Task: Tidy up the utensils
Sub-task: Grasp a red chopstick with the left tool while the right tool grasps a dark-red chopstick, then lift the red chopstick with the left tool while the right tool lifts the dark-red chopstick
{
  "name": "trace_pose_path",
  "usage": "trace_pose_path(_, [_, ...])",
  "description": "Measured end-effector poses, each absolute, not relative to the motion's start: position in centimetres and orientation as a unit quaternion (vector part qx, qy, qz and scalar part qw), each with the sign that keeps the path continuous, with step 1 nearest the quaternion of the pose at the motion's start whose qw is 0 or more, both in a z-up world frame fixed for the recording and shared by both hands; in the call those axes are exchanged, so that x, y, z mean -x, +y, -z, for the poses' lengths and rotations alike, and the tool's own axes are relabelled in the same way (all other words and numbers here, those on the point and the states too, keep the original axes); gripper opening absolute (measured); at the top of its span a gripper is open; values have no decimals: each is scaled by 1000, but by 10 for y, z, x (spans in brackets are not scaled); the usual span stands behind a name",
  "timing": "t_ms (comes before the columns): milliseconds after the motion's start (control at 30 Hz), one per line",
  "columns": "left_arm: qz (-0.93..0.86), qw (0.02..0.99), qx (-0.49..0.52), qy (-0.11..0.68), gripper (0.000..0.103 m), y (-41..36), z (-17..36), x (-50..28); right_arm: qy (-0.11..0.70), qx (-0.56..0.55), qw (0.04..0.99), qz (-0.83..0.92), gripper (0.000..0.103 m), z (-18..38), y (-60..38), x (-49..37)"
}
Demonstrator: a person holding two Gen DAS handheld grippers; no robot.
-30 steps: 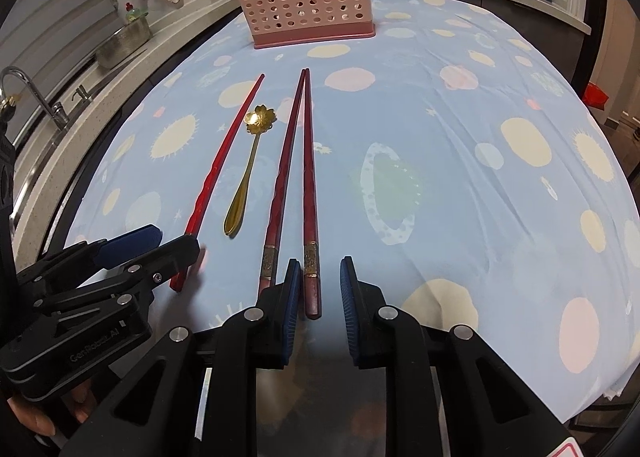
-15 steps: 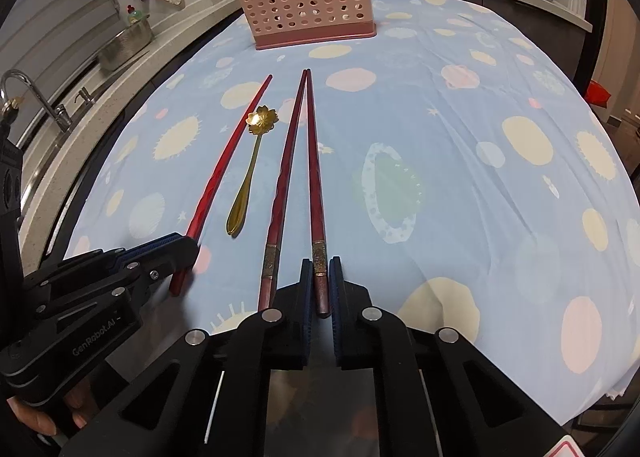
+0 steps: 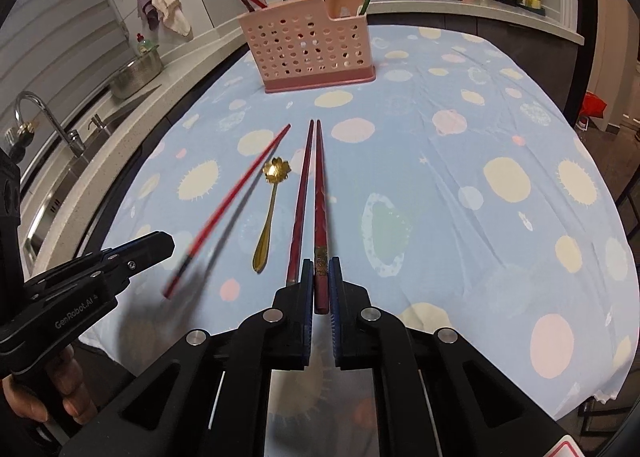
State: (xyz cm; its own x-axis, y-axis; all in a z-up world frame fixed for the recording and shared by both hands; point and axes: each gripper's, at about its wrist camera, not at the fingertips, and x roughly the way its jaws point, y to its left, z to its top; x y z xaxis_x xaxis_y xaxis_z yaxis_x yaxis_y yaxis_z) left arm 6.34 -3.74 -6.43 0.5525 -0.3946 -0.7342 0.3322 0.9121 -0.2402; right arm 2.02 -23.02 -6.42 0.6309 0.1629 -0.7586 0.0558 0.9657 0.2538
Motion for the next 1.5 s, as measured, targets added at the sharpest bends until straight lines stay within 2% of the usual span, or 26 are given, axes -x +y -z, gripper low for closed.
trace_pose_path(200, [208, 894, 47, 395, 6, -30, 32, -70, 384, -141, 912, -23, 7, 25, -244, -25])
trace_pose_path(367, [209, 883, 40, 418, 10, -33, 50, -73, 384, -141, 912, -21, 7, 26, -246, -28])
trace_pose_path(433, [212, 873, 39, 438, 21, -36, 68, -74, 395, -146, 907, -22, 7, 35, -245, -27])
trace_pose_path(533, [214, 859, 37, 463, 31, -40, 92, -74, 407, -150, 901, -25, 7, 45, -242, -25])
trace_pose_path(867, [213, 846, 28, 489, 28, -44, 121, -71, 416, -153, 896, -25, 7, 51, -241, -24])
trace_pose_path(1133, [206, 847, 46, 487, 7, -37, 124, -75, 418, -153, 895, -26, 7, 52, -239, -24])
trace_pose_path(1333, [206, 848, 41, 486, 7, -38, 118, -73, 413, -152, 898, -28, 7, 48, -238, -23])
trace_pose_path(1500, [211, 862, 57, 457, 7, -31, 82, -72, 395, -150, 906, -29, 7, 31, -242, -21])
